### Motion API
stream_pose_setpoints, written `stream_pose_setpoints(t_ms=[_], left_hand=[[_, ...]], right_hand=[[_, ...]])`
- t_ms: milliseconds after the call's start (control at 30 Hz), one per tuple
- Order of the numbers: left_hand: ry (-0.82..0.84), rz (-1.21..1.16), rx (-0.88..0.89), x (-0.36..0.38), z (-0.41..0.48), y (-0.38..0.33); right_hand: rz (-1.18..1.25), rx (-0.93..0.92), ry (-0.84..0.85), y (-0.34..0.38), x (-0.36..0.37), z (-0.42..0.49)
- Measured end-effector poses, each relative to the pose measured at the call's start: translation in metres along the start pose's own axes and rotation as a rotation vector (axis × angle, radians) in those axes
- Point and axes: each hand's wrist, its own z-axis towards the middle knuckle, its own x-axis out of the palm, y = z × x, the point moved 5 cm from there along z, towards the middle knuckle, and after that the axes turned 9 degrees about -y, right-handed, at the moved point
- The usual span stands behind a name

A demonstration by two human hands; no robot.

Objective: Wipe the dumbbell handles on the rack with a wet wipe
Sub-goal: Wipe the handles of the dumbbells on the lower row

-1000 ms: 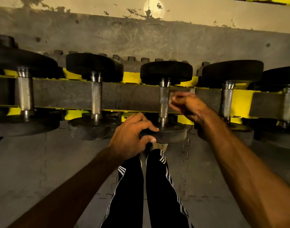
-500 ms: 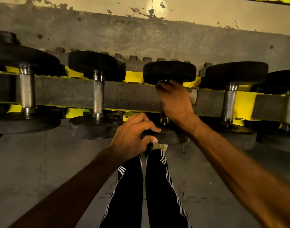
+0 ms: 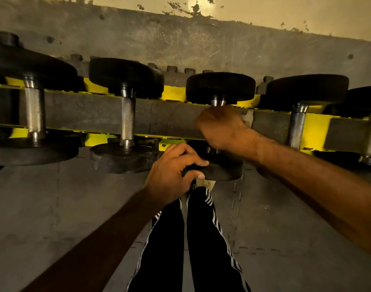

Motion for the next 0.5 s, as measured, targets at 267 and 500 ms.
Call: stream_pose_setpoints(t_ms=[267,500], left_hand=[[0.023,0.019,-0.004,-0.002,0.001,-0.001],[0.021,0.015,0.017,-0.002,0.000,0.000]], right_hand=[[0.508,0.259,-0.552,-0.029,0.027,-0.046],[1.786,1.185,-0.479,-0.051,0.089,-0.038]])
